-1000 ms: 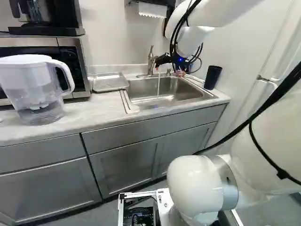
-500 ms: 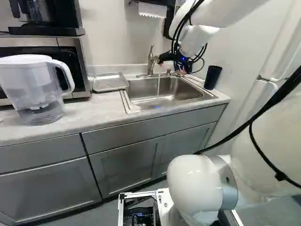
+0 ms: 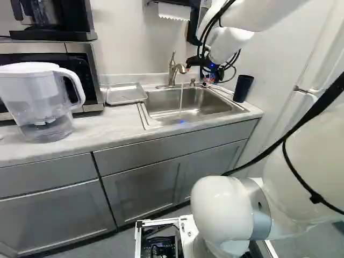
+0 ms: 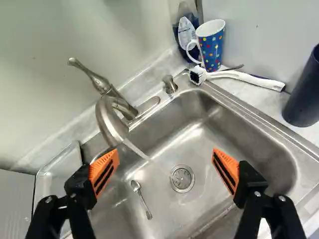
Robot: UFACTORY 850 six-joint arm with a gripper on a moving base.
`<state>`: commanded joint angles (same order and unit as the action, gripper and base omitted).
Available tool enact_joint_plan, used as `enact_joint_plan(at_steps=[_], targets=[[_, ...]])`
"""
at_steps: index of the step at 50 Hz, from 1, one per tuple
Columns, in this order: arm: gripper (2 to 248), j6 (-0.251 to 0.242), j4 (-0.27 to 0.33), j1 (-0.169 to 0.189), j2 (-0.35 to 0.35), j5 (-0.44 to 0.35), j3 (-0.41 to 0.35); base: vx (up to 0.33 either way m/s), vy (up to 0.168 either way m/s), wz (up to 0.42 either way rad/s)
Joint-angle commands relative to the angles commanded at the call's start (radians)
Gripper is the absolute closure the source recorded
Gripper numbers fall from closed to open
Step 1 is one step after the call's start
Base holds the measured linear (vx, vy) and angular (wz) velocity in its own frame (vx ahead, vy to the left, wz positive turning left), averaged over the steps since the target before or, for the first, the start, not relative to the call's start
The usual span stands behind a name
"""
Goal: Rinse the cup and place it in the tray
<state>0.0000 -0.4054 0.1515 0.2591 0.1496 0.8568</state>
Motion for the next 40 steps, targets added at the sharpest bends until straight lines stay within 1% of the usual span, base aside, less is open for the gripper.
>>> enact_joint_plan(at_steps=[6, 11, 20, 40], targets=[[3, -0.002, -0.019, 0.008, -0.002, -0.013, 0.001, 0.0, 0.0, 0.0], [3, -0.032, -0.036, 0.015, -0.003, -0.026, 0.003, 0.0, 0.0, 0.0], [3, -0.118, -0.067, 0.027, -0.006, -0.056, 0.006, 0.0, 0.0, 0.0], [3, -0.327, -0.138, 0.054, -0.017, -0.127, 0.011, 0.0, 0.0, 0.0]])
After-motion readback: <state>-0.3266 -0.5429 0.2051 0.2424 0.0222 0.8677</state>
